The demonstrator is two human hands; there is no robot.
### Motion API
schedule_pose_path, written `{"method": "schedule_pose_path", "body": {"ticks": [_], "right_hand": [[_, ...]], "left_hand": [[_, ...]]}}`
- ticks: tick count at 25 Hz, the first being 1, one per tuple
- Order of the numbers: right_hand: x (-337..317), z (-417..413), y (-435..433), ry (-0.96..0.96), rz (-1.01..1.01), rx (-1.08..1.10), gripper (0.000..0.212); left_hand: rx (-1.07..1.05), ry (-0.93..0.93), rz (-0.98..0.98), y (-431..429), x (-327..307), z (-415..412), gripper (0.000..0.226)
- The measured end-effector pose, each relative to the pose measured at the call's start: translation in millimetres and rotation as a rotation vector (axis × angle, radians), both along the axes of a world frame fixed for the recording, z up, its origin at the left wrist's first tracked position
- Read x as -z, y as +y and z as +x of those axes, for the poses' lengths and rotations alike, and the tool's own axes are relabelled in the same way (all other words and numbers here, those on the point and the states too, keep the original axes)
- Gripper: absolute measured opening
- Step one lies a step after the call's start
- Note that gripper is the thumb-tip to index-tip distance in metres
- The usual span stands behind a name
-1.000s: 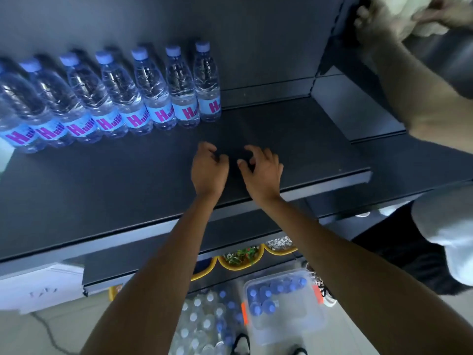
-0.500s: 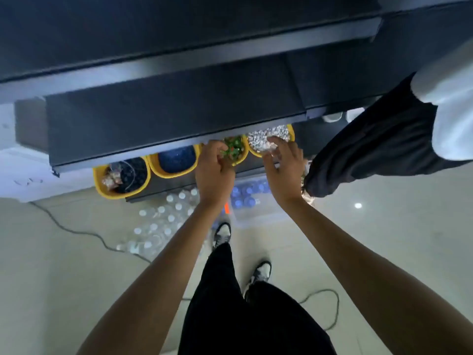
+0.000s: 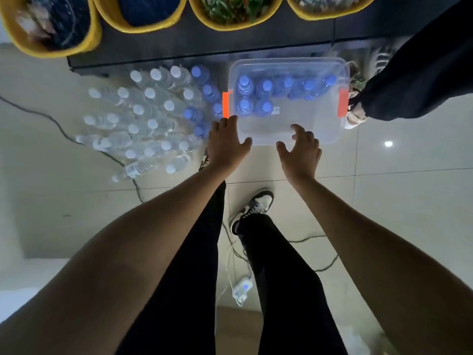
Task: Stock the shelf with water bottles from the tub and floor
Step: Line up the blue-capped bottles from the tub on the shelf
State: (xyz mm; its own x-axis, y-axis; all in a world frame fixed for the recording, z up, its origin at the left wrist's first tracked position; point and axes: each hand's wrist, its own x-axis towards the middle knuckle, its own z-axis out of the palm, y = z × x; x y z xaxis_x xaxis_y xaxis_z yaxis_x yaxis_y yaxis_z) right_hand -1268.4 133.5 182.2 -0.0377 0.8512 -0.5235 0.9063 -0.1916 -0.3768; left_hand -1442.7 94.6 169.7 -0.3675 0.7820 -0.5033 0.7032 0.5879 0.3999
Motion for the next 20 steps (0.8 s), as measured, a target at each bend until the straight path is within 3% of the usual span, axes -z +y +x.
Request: {"method": "schedule_pose_path", "body": {"ticks": [4, 10, 15, 20], "right_hand": [[118, -11, 34, -0.023, -0.061, -0.025, 0.063], [239, -44, 78, 0.109, -0.2, 0.065, 0.078], [273, -60, 83, 0.179, -0.076, 0.164, 0.063], [248, -62, 73, 0.191, 0.03, 0.206, 0.053]], "left_hand": [[0.174, 0.159, -0.028, 36, 117, 2, 0.066], [0.36, 0.396, 0.031, 78, 208, -15, 0.046], [0.432, 0.415, 0.13, 73, 226, -20, 0.042], [0.31, 0.272, 0.227, 64, 208, -19, 0.044]]}}
